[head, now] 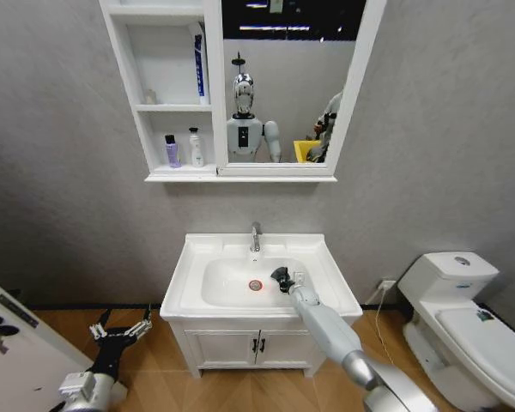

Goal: Move facial cleanser and shampoo from washbasin to cabinet, then wipe washbasin with towel.

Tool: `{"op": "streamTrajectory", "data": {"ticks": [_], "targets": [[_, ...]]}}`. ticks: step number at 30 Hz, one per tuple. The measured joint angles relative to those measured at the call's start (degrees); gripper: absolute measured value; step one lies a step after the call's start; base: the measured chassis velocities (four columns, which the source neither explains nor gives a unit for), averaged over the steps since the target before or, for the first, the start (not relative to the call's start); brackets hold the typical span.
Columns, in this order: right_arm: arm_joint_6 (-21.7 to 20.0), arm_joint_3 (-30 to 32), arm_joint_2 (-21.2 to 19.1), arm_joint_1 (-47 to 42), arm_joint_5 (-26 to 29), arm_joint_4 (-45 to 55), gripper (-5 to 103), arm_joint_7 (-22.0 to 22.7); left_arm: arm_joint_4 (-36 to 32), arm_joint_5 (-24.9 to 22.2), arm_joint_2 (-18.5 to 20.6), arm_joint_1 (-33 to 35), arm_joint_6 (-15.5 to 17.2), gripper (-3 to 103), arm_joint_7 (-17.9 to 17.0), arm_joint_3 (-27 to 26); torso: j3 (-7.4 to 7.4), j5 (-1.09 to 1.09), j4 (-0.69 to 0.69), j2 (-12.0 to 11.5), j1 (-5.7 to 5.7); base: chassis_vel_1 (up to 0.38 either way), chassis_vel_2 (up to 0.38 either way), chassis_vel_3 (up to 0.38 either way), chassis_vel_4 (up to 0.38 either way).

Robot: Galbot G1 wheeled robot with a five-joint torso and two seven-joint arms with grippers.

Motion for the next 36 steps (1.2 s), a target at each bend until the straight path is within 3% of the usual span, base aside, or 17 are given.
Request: {"op": "streamTrajectory", "data": {"ticks": [12, 21, 31, 36], "targets": [[-4.01, -2.21, 4.16, 5.85, 7.92, -3.58, 7, -0.27, 0.00, 0.00, 0.00, 0.00, 0.00, 100, 0.01, 0.00, 0.05, 0.03, 0.04, -0.05, 0.06, 0.000, 0.000, 0.000, 0.000], [-4.84, -3.94, 6.88, 8.01, 8.61, -5.80, 7, -0.48, 0.00, 0.00, 0.00, 0.00, 0.00, 100, 0.00, 0.00, 0.03, 0.02, 0.02, -0.04, 0.04, 0.000, 0.000, 0.000, 0.000], [-5.36, -4.49, 12.95, 8.21, 8.90, -8.44, 7, -1.26, 0.00, 0.00, 0.00, 0.00, 0.00, 100, 0.00, 0.00, 0.02, 0.02, 0.02, -0.03, 0.02, 0.000, 0.000, 0.000, 0.000], [-5.68, -3.76, 13.30, 8.19, 8.25, -9.35, 7, -1.79, 0.00, 0.00, 0.00, 0.00, 0.00, 100, 0.01, 0.00, 0.02, 0.02, 0.03, -0.02, 0.02, 0.000, 0.000, 0.000, 0.000]]}}
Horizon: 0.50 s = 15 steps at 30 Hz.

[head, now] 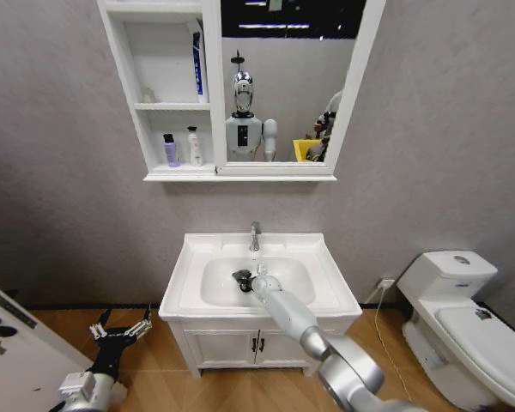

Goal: Move facial cleanser and shampoo from washbasin to cabinet, then wipe washbasin with towel.

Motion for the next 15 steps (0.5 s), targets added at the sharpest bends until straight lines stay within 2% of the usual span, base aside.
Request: {"op": "streamTrajectory", "data": {"ticks": [9, 14, 15], "targets": [[-0.02, 0.79, -4.34, -2.00, -0.24, 1.26, 7, -0.14, 0.00, 0.00, 0.00, 0.00, 0.00, 100, 0.00, 0.00, -0.01, 0.02, -0.01, 0.01, -0.01, 0.000, 0.000, 0.000, 0.000], [-0.48, 0.10, -8.86, -3.78, 1.18, 5.23, 7, 1.87, 0.00, 0.00, 0.00, 0.00, 0.00, 100, 0.00, 0.00, -0.02, 0.04, 0.04, 0.02, -0.02, 0.000, 0.000, 0.000, 0.000], [-0.56, 0.03, -9.67, -4.05, 1.30, 5.94, 7, 2.21, 0.00, 0.00, 0.00, 0.00, 0.00, 100, 0.00, -0.01, -0.02, -0.01, -0.02, 0.02, -0.02, 0.000, 0.000, 0.000, 0.000]]}}
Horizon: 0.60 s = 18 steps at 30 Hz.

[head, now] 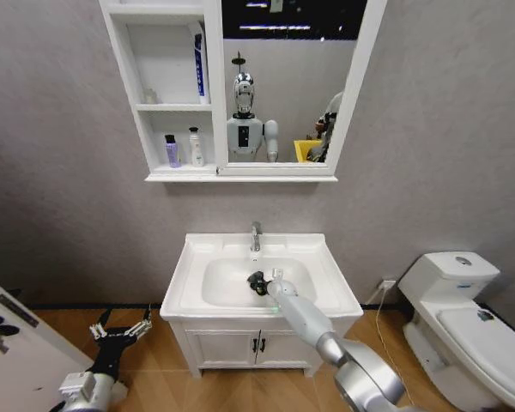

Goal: Move facial cleanser and shampoo from washbasin to cabinet, then wipe washbasin with towel.

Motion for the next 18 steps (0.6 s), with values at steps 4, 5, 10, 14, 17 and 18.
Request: {"op": "streamTrajectory", "data": {"ticks": [4, 5, 10, 14, 17, 18], "targets": [[-0.19, -0.12, -0.22, -0.10, 0.06, 0.51, 7, 0.48, 0.00, 0.00, 0.00, 0.00, 0.00, 100, 0.00, 0.00, 0.01, 0.00, -0.03, 0.00, 0.01, 0.000, 0.000, 0.000, 0.000], [-0.26, -0.17, 0.19, -0.06, -0.10, 0.44, 7, 0.65, 0.00, 0.00, 0.00, 0.00, 0.00, 100, 0.00, 0.00, 0.01, -0.03, -0.05, 0.00, 0.01, 0.000, 0.000, 0.000, 0.000], [-0.50, -0.68, 3.34, 0.21, -0.56, -0.23, 7, 0.75, 0.00, 0.00, 0.00, 0.00, 0.00, 100, 0.00, 0.01, 0.03, 0.00, -0.06, -0.02, 0.02, 0.000, 0.000, 0.000, 0.000], [-0.54, -1.41, 8.06, 1.06, -1.10, -1.38, 7, 0.65, 0.00, 0.00, 0.00, 0.00, 0.00, 100, 0.00, 0.01, 0.04, 0.01, 0.00, -0.03, 0.04, 0.000, 0.000, 0.000, 0.000], [-0.34, -1.94, 10.97, 2.20, -1.66, -2.76, 7, 0.36, 0.00, 0.00, 0.00, 0.00, 0.00, 100, 0.00, 0.00, 0.04, 0.01, 0.06, -0.03, 0.03, 0.018, 0.013, 0.004, 0.006], [-0.34, -1.94, 10.97, 2.20, -1.66, -2.76, 7, 0.36, 0.00, 0.00, 0.00, 0.00, 0.00, 100, 0.00, 0.00, 0.04, 0.01, 0.06, -0.03, 0.03, 0.055, 0.040, 0.012, 0.018]]}}
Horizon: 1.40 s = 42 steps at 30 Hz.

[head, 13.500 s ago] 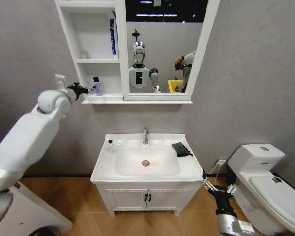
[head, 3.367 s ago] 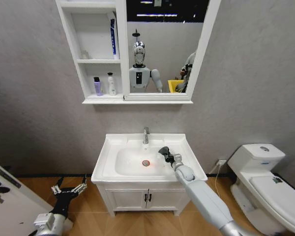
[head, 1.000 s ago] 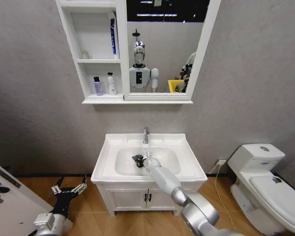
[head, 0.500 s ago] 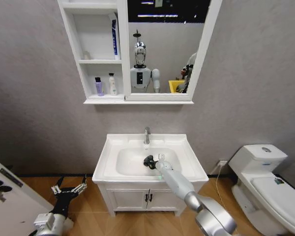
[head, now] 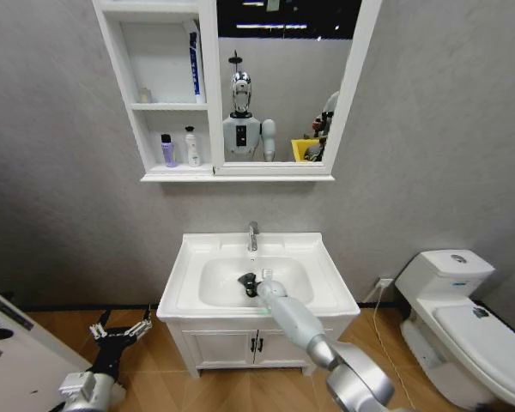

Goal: Move facial cleanser and shampoo from washbasin to cabinet, then wipe washbasin with towel.

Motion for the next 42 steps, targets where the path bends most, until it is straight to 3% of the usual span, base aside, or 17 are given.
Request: {"op": "streamTrajectory", "data": {"ticks": [1, 7, 10, 13, 23, 42], "targets": [[0.12, 0.22, 0.12, 0.41, -0.36, -0.57, 7, 0.03, 0.00, 0.00, 0.00, 0.00, 0.00, 100, 0.00, -0.01, 0.00, -0.01, -0.06, 0.00, 0.00, 0.000, 0.000, 0.000, 0.000], [-0.46, 0.89, 0.05, 0.55, -0.21, 0.05, 7, 1.38, 0.00, 0.00, 0.00, 0.00, 0.00, 100, 0.00, 0.00, 0.00, 0.01, -0.07, 0.00, 0.01, 0.000, 0.000, 0.000, 0.000], [-1.88, 0.83, -2.08, -0.33, 1.06, 2.29, 7, 2.28, 0.00, 0.00, 0.00, 0.00, 0.00, 100, 0.00, 0.00, -0.01, 0.02, -0.02, 0.00, 0.00, 0.000, 0.000, 0.000, 0.000], [-3.18, 0.37, -6.83, -3.14, 2.59, 6.24, 7, 2.83, 0.00, 0.00, 0.00, 0.00, 0.00, 100, 0.00, 0.00, -0.02, 0.01, -0.10, 0.01, -0.01, 0.000, 0.000, 0.000, 0.000], [-4.23, 1.99, -9.90, -6.48, 3.77, 10.91, 7, 4.60, 0.00, 0.00, 0.00, 0.00, 0.00, 100, 0.00, 0.00, -0.03, 0.02, -0.03, 0.02, -0.03, 0.000, 0.000, 0.000, 0.000], [-6.27, 3.25, -19.22, -10.94, 9.61, 21.53, 7, 8.84, 0.00, 0.00, 0.00, 0.00, 0.00, 100, 0.00, 0.00, 0.00, 0.01, -0.07, 0.01, 0.00, 0.000, 0.000, 0.000, 0.000]]}}
